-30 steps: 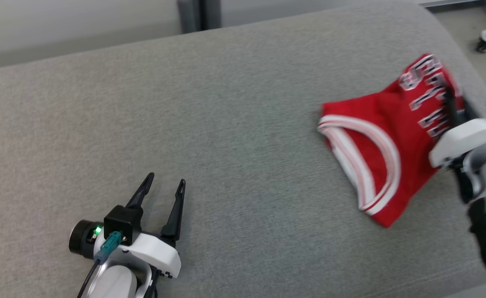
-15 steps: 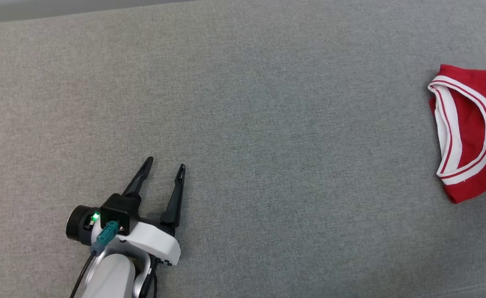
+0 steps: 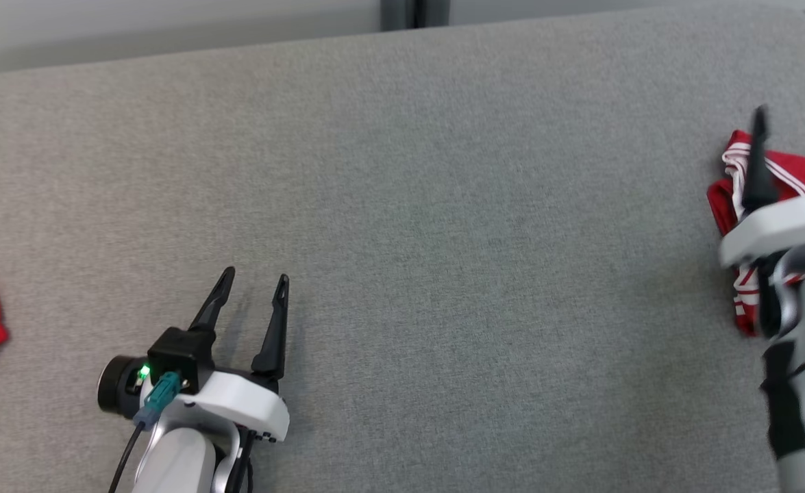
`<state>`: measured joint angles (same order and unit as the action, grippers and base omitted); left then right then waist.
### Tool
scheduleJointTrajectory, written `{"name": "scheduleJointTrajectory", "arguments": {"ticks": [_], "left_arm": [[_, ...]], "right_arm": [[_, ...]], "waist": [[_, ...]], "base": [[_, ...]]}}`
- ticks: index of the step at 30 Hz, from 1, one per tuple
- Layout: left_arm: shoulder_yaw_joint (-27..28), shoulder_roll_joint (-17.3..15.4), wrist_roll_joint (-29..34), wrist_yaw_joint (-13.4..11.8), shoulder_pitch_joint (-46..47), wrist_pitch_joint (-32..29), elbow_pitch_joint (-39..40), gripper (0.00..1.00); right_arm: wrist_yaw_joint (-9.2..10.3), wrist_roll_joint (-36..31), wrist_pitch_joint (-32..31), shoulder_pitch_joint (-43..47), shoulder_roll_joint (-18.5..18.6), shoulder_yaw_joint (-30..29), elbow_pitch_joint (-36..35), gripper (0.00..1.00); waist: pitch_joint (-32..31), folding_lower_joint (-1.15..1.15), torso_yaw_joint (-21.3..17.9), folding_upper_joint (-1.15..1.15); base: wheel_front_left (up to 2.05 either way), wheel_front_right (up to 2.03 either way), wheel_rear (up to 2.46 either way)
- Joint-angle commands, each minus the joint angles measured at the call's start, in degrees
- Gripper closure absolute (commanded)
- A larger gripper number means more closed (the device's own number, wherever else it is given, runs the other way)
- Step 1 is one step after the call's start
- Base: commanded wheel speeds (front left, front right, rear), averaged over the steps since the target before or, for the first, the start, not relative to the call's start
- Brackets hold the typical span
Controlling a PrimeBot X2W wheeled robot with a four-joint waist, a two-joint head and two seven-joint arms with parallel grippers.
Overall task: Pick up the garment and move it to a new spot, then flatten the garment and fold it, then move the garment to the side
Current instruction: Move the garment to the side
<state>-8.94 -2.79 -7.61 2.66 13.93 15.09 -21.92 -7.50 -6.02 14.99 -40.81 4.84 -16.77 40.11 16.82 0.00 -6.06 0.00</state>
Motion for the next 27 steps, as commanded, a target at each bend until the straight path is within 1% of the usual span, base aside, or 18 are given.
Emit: {"name": "scheduleJointTrajectory", "arguments": {"ticks": [1, 5, 6, 7, 8, 11, 12, 15, 21, 27], "left_arm": [[0.4, -0.2, -0.5, -0.6, -0.9, 0.1, -0.1, 0.00], [1.7, -0.2, -1.1, -1.6, -2.2, 0.1, -0.4, 0.00], [2.3, -0.2, -1.7, -1.9, -3.2, 0.1, -0.7, 0.00], [2.3, -0.2, -1.7, -1.9, -3.2, 0.1, -0.7, 0.00], [3.0, -0.2, -2.4, -2.5, -4.1, 0.1, -0.7, 0.00], [3.9, -0.2, -3.1, -3.2, -5.6, 0.1, -0.8, 0.00], [3.9, -0.2, -3.1, -3.2, -5.6, 0.1, -0.8, 0.00], [4.7, -0.2, -3.5, -3.8, -7.0, 0.1, -1.1, 0.00], [5.9, -0.2, -3.5, -4.3, -9.9, 0.1, -2.2, 0.00], [7.0, -0.2, -3.8, -4.8, -11.6, 0.1, -2.9, 0.00]], "right_arm": [[0.02, 1.9, 0.3, 2.4, -0.2, 1.9, -1.4, 0.00], [0.02, 6.8, 0.3, 9.2, -1.0, 7.6, -5.2, 0.00], [0.02, 8.2, 0.3, 12.2, -1.3, 9.7, -6.4, 0.00], [0.02, 8.2, 0.3, 12.2, -1.3, 9.7, -6.4, 0.00], [0.02, 9.3, 0.3, 15.1, -1.5, 11.7, -7.2, 0.00], [0.02, 10.9, 0.3, 18.8, -1.6, 13.2, -8.4, 0.00], [0.02, 10.9, 0.3, 18.8, -1.6, 13.2, -8.4, 0.00], [0.02, 11.2, 0.3, 22.2, -1.8, 16.0, -9.3, 0.00], [0.02, 13.4, 0.3, 27.5, -1.7, 17.6, -9.2, 0.00], [0.02, 14.9, 0.3, 30.4, -1.7, 17.5, -9.9, 0.00]], "waist": [[-1.6, 0.00, 1.0, 0.00], [-4.1, 0.00, 2.1, 0.00], [-5.5, 0.00, 2.7, 0.00], [-5.5, 0.00, 2.7, 0.00], [-7.0, 0.00, 3.4, 0.00], [-9.1, 0.00, 4.3, 0.00], [-9.1, 0.00, 4.3, 0.00], [-11.1, 0.00, 5.2, 0.00], [-15.1, 0.00, 6.5, 0.00], [-17.3, 0.00, 7.3, 0.00]], "base": [[0.00, 0.00, 0.00], [0.00, 0.00, 0.00], [0.00, 0.00, 0.00], [0.00, 0.00, 0.00], [0.00, 0.00, 0.00], [0.00, 0.00, 0.00], [0.00, 0.00, 0.00], [0.00, 0.00, 0.00], [0.00, 0.00, 0.00], [0.00, 0.00, 0.00]]}}
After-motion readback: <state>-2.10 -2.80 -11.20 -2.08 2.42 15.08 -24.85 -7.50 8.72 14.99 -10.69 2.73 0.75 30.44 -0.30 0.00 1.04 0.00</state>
